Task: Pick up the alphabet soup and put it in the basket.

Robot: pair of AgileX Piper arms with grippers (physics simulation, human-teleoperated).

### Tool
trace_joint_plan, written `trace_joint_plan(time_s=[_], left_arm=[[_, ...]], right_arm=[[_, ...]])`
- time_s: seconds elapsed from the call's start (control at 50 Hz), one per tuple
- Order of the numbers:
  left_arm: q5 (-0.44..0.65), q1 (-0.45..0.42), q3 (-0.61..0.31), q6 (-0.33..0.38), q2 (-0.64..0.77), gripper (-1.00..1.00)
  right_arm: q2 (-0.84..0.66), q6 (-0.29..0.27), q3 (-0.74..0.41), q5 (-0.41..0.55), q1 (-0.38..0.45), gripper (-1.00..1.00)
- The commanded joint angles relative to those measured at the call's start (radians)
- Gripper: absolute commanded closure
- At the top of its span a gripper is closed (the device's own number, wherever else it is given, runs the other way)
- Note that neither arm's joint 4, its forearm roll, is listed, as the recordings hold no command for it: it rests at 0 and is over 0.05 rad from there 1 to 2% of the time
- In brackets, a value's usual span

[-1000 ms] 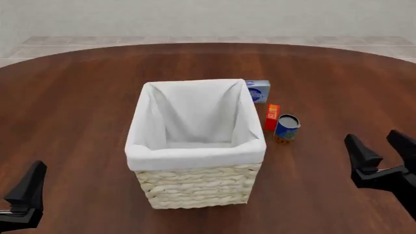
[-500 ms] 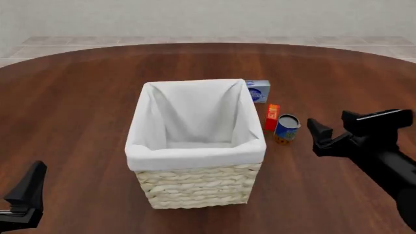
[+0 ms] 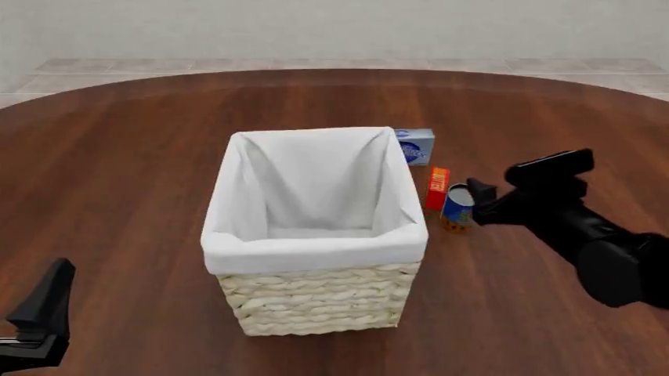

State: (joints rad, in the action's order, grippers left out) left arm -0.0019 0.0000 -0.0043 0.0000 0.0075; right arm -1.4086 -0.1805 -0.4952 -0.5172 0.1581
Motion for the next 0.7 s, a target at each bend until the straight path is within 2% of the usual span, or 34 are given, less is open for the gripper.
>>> trace_joint_plan(time_s=[0.02, 0.06, 0.1, 0.18, 0.2, 0.32, 0.7], left_arm=[[0.000, 0.000, 0.000, 0.000, 0.000, -1.00], [0.000, 0.000, 0.000, 0.000, 0.000, -1.00], [0.000, 0.000, 0.000, 0.000, 0.000, -1.00], [0.000, 0.000, 0.000, 0.000, 0.000, -1.00], [0.000, 0.000, 0.000, 0.000, 0.000, -1.00], [0.000, 0.000, 0.000, 0.000, 0.000, -1.00], [0.000, 0.000, 0.000, 0.000, 0.000, -1.00]], right_arm=[[-0.087, -0.023, -0.041, -0.011, 0.000, -1.00], [-0.101, -0.022, -0.036, -0.024, -0.001, -1.00], [-0.145, -0.023, -0.077, -0.017, -0.002, -1.00], [-0.133, -0.026, -0.031, -0.037, -0.010, -1.00], [-0.155, -0.027, -0.062, -0.028, -0.010, -1.00], [-0.162, -0.021, -0.044, -0.039, -0.002, -1.00], [-0.260, 0.004, -0.088, -0.017, 0.025, -1.00]])
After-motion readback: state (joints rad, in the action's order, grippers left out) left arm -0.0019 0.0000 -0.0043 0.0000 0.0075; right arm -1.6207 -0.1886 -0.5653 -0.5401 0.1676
